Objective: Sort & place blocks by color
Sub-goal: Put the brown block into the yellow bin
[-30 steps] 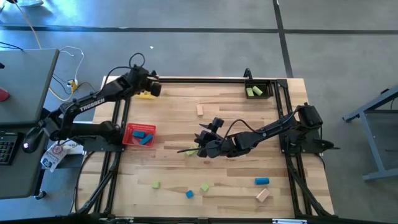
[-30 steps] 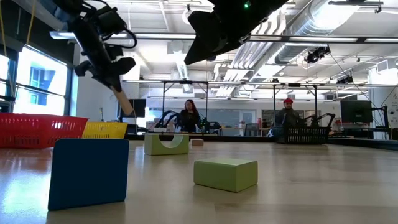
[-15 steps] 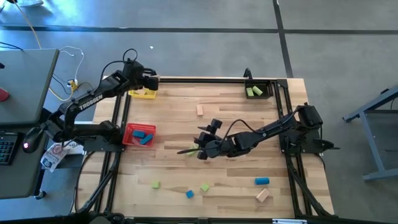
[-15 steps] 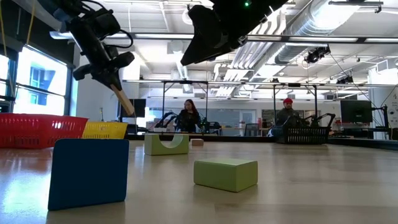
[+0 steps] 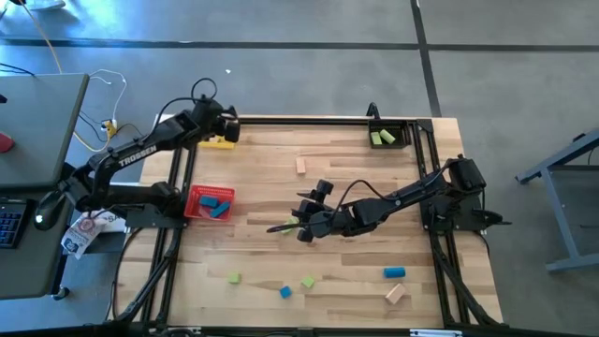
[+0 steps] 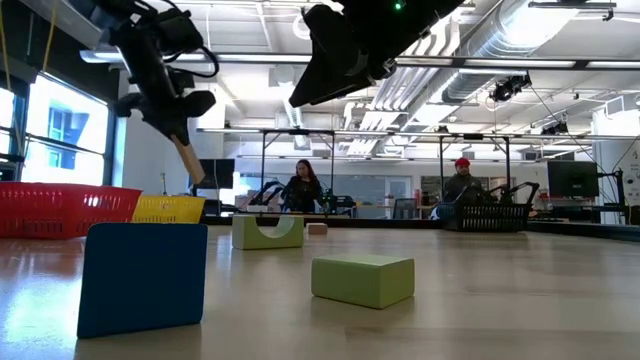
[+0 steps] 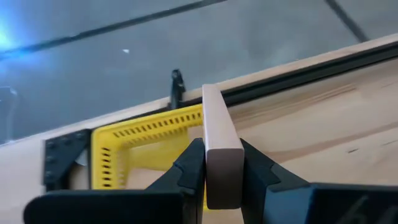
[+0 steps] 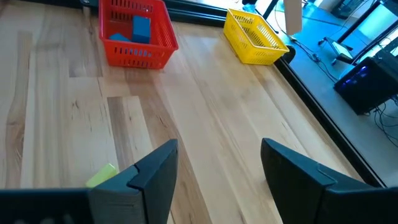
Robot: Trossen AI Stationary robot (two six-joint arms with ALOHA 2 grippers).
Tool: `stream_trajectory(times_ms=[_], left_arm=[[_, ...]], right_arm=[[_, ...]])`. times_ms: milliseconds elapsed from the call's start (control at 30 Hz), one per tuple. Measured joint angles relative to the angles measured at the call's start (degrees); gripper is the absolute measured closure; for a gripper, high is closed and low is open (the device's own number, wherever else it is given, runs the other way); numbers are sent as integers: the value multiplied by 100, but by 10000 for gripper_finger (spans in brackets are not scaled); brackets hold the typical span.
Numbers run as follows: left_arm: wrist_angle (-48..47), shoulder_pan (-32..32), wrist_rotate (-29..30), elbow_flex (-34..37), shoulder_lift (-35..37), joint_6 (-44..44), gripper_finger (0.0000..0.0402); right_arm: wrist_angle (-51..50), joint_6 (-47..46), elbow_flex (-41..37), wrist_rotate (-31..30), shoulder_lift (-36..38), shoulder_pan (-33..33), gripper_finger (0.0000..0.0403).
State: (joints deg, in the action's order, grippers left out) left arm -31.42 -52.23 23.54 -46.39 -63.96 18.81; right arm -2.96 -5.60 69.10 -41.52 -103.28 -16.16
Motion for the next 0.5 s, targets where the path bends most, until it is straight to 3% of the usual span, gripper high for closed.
stream_trajectory(times_ms=[333,500], left_arm=[[-327,250,630,0,-31,1,357],[-680,608,1583,0,-31,2,357]], right_arm=[[-2,-130,-2,4,0,0,187],[-28,-197,-2,118,0,0,187]])
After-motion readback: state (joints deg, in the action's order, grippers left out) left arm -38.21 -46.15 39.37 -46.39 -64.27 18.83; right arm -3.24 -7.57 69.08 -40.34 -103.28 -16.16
